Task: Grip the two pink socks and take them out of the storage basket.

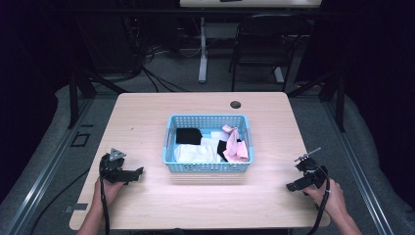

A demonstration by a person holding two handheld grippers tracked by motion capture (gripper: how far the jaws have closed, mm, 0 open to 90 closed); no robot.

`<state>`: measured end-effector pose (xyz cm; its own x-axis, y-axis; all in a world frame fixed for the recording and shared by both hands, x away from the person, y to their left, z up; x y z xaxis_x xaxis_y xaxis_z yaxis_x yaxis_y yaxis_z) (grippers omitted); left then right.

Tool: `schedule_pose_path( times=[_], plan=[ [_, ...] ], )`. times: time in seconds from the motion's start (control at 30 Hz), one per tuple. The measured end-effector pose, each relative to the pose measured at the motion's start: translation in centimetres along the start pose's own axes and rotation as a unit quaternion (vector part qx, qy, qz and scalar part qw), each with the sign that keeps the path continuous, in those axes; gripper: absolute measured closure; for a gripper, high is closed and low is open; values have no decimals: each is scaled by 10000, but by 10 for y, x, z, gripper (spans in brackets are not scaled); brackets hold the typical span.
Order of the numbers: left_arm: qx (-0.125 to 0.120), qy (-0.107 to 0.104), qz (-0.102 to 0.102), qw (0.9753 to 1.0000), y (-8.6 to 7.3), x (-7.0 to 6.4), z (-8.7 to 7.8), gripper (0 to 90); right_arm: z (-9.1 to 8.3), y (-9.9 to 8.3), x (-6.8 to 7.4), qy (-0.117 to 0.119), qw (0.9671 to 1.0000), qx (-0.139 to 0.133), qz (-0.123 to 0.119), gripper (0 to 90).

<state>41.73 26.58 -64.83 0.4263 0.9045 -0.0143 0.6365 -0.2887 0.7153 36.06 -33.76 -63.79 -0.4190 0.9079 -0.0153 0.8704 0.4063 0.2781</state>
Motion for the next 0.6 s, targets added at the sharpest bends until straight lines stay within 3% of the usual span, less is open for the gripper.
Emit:
schedule_pose_path(
  times=[0.6],
  plan=[
    [2, -5, 2, 10000, 0, 0, 0, 13, 0, 0, 0, 17, 10000, -49, 37, 0]
  ],
)
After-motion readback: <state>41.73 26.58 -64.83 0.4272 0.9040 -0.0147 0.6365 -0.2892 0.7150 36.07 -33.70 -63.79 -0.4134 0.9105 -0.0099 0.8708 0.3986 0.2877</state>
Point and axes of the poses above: each handheld gripper's, and its own axes: z roughly forward along the jaws, y roughly out of its top, x roughly to its left, the point moved 8 cm from there along z, roughly forward along the jaws, and after that the axes turned 1 degree about -y, right-handed, at the moved point
